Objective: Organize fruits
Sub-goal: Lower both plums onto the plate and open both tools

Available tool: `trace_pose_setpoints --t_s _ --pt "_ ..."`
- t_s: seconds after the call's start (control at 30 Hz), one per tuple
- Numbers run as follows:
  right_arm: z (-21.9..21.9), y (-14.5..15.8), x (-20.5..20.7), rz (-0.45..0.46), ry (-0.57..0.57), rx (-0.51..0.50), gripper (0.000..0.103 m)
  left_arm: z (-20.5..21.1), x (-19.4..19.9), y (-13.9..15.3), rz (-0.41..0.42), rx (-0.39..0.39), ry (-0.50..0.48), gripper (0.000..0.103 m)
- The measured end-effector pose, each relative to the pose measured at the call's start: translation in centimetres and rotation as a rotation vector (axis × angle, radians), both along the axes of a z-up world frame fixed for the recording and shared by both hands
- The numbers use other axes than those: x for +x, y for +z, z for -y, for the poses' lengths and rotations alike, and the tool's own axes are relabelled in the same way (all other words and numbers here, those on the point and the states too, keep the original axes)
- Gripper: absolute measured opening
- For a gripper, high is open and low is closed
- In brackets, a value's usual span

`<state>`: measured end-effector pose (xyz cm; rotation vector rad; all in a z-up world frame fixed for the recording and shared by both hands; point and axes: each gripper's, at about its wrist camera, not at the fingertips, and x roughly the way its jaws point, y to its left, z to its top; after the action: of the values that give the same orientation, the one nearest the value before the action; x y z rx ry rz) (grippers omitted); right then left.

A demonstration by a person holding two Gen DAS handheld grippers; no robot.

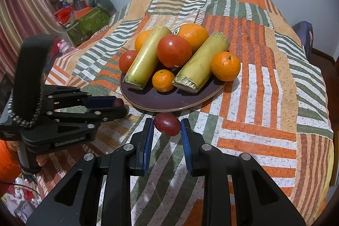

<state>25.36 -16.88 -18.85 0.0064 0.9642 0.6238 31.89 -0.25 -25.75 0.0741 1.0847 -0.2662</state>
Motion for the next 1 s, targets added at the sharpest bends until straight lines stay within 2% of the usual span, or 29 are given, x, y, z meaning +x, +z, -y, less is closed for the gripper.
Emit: trace_pose_setpoints --t_s 0.37,0.93,1.0 --pt "-0.6 0.7 0.7 0.035 -0.007 -0.005 0.024 1.3 0.1 2.9 0.08 -0.016 -0.02 0.025" --pt "-0.8 -0.9 2.5 0.008 -0.011 0.021 0.024 3.3 2.3 1.0 0.052 -0.02 -0.046 0.024" --pt "-0.8 -0.8 2.7 0.009 -0.012 0.026 0.024 3.1 2.5 0.8 0.035 -0.039 -0.044 0.024"
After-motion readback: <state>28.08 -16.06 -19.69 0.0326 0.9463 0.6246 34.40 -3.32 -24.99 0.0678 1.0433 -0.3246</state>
